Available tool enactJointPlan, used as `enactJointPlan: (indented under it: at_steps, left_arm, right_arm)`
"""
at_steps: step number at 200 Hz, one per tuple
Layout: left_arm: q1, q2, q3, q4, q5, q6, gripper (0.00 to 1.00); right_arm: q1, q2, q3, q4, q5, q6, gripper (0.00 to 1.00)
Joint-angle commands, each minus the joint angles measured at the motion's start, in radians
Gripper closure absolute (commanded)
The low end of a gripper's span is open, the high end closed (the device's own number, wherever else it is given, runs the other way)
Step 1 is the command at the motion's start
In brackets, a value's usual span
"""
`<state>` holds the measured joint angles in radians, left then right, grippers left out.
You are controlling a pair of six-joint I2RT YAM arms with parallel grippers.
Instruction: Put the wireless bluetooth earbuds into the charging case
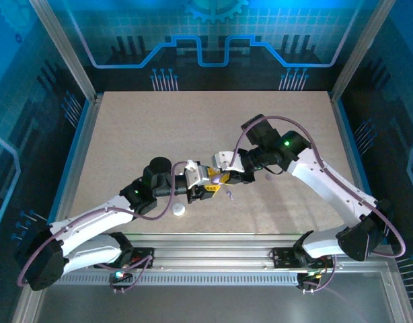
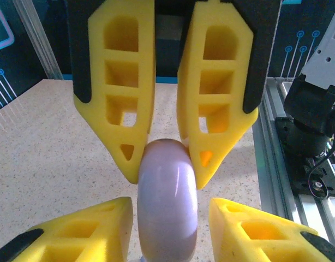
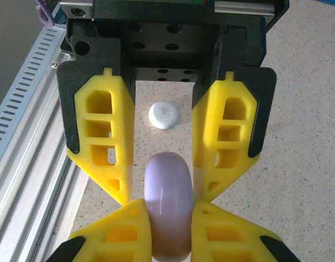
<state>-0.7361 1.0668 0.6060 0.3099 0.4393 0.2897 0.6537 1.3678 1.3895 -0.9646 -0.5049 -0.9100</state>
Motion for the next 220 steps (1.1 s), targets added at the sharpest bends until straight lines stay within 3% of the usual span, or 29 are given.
enactJointPlan:
  at_steps: [1,32,70,77,92,111,220]
  left_arm:
    - [0.001,0.000,0.012,-0.011,0.018,0.013,0.64]
    - [0.000,0.000,0.017,-0.027,0.015,0.014,0.76]
    - [0.001,0.004,0.015,-0.021,0.013,0.011,0.81]
    - [0.000,0.004,0.013,-0.016,0.008,0.010,0.81]
    - [0.001,0.004,0.011,-0.008,0.005,0.007,0.81]
    - [0.000,0.007,0.011,-0.002,0.008,0.003,0.81]
    - [0.001,0.023,0.015,0.043,0.024,-0.028,0.83]
  right_arm:
    - [0.012,-0.009,0.030,-0.003,-0.016,-0.012,0.89]
    - [0.012,-0.008,0.028,-0.002,-0.024,-0.012,0.89]
    - [0.011,-0.007,0.029,0.004,-0.032,-0.008,0.88]
    - [0.011,-0.008,0.029,0.007,-0.028,-0.002,0.82]
    - [0.006,-0.020,0.016,0.015,-0.015,0.022,0.58]
    - [-0.014,-0.056,-0.040,0.048,-0.017,0.052,0.47]
    - [-0.010,-0.091,-0.121,0.171,0.043,0.131,0.49]
